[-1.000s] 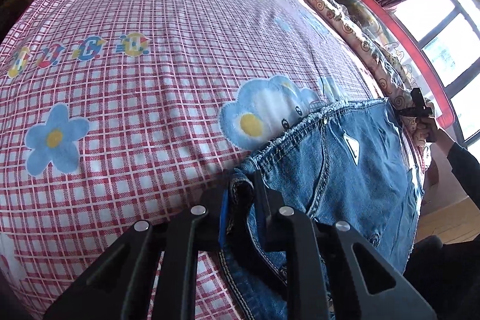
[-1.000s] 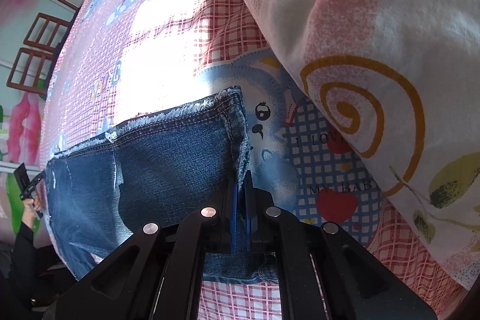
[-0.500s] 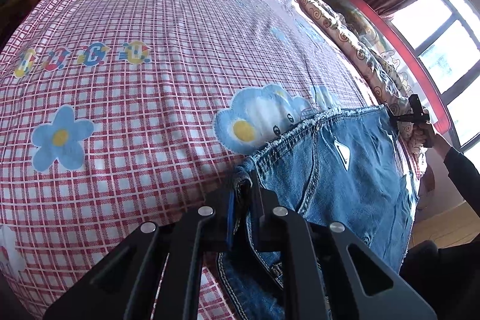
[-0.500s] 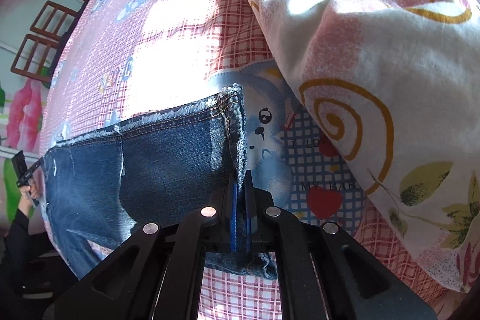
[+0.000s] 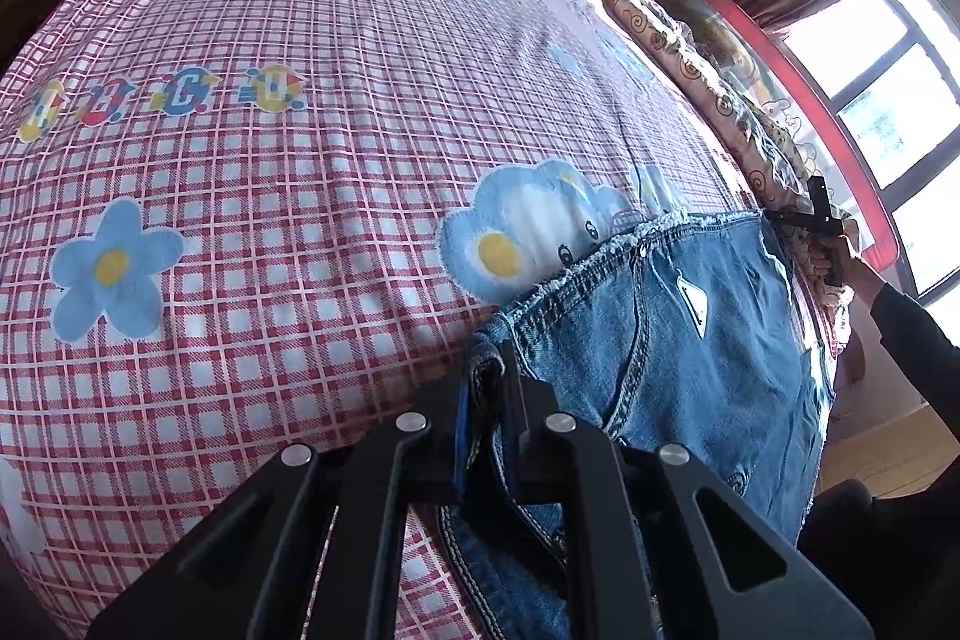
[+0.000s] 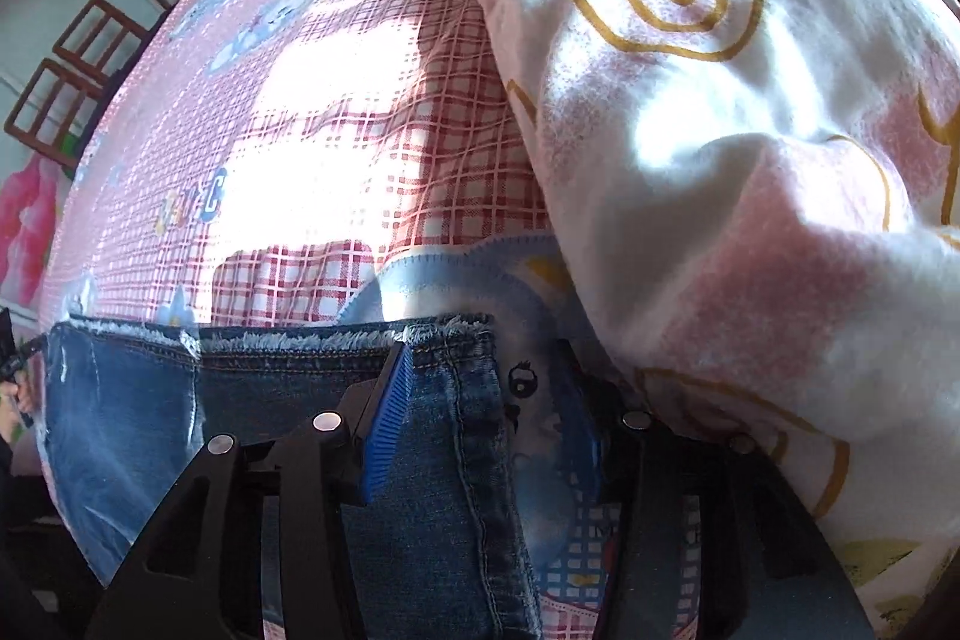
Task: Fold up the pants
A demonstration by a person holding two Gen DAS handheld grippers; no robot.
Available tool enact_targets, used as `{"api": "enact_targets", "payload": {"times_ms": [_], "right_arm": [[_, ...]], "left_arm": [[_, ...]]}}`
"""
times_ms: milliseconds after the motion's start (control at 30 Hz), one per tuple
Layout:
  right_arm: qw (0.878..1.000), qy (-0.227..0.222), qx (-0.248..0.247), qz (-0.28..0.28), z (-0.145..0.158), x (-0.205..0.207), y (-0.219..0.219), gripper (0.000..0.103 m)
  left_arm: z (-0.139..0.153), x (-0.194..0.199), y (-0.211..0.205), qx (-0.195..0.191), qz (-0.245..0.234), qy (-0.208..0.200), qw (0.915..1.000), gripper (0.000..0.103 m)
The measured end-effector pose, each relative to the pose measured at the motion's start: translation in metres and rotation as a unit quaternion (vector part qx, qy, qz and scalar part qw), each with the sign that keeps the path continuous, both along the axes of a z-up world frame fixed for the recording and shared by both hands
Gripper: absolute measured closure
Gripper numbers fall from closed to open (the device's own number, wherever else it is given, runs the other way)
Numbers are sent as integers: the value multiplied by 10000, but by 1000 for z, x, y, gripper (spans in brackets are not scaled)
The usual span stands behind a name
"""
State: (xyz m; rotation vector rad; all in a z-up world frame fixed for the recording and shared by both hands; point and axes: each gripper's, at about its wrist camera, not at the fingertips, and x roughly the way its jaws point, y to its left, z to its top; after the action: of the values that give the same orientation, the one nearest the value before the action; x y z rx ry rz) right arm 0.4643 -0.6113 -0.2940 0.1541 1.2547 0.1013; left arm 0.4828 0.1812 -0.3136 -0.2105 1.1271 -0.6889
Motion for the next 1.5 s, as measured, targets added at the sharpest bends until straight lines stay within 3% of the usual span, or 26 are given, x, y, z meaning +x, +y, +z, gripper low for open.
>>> {"api": "enact_targets", "payload": {"times_ms": [67,100,133,167,267,567,867,1200,1500], "right_arm": [[9998,-15,-169,123,-2,0,5,56],[9997,-21,-209,90,-2,1,3,67],[9999,-58,-90,1,-1,3,-1,85],[10000,-71,-38,-13,0,2,-2,91],[9998,-113,-144,88,5,-4,-3,97],[9939,-849,691,127,72,-32,-13,98],[9890,-1222,760,341,132,-89,-9,98],[9865,-1383,756,451,168,-174,-11,98],[9881,-1315,702,369,175,-262,-24,98]], "left_arm": [[0,2,0,-18,-19,13,10000,95],[0,3,1,-21,-25,19,10000,95],[0,3,1,-21,-23,23,10000,95],[-1,4,1,-26,-12,26,10000,95],[-3,3,2,-85,45,28,9999,95],[17,-11,11,-295,-43,-223,9993,96],[81,-56,7,-423,-312,-864,9949,96],[140,-124,7,-370,-480,-1317,9894,96],[157,-187,15,-571,-523,-1380,9874,96]]}}
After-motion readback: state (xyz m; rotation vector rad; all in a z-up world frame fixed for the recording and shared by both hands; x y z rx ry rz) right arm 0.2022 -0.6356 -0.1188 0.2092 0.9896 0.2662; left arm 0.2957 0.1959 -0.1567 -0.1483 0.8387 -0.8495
